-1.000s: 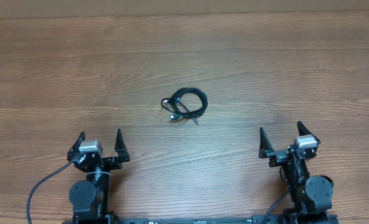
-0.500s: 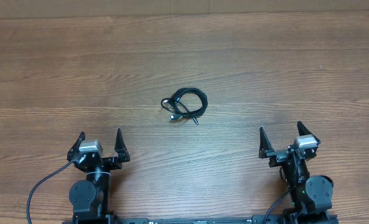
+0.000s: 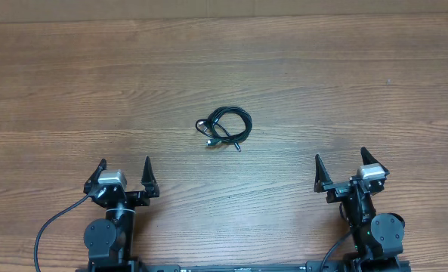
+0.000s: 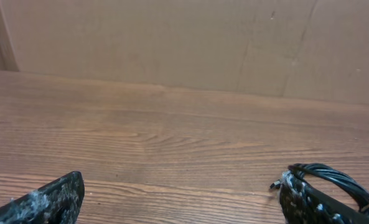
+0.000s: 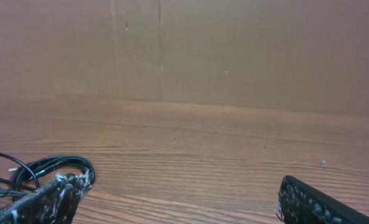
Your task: Untangle cables
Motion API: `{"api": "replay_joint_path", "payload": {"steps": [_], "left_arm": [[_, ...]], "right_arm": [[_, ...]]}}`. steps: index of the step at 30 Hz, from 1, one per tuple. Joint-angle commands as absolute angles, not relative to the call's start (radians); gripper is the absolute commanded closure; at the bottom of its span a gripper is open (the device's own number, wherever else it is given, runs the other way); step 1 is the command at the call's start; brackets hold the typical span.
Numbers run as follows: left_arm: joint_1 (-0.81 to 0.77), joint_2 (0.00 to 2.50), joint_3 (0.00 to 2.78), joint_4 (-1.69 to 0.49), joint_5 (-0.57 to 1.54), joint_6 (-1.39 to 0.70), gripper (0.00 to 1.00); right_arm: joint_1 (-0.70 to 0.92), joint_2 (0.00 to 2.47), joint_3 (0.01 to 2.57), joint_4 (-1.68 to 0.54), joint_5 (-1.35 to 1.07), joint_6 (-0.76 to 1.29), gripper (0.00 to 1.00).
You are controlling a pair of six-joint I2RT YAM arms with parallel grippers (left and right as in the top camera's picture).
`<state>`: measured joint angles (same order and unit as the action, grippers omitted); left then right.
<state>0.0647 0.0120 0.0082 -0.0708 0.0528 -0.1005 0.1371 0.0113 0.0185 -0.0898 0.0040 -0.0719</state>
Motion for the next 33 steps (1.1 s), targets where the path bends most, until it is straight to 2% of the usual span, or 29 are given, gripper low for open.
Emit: {"api": "replay_joint_path", "payload": {"steps": [1,8,22,33], "left_arm": [[0.059,0.004,0.019,-0.068,0.08,-0.089,0.0],[0.059,0.004,0.186,-0.189,0.228,-0.089,0.0],[0.059,0.03,0.7,-0.644,0.237,-0.089,0.01],[0.058,0.314,1.117,-0.902,0.324,-0.089,0.0]], "right_arm": [[0.13,0.003,0.008,-0.084,0.002,-0.076,0.0],[0.13,0.003,0.008,-0.084,0.001,-0.076,0.0],[0.13,0.003,0.008,-0.084,0.001,-0.076,0.0],[0.13,0.003,0.008,-0.084,0.001,-0.076,0.0]]}}
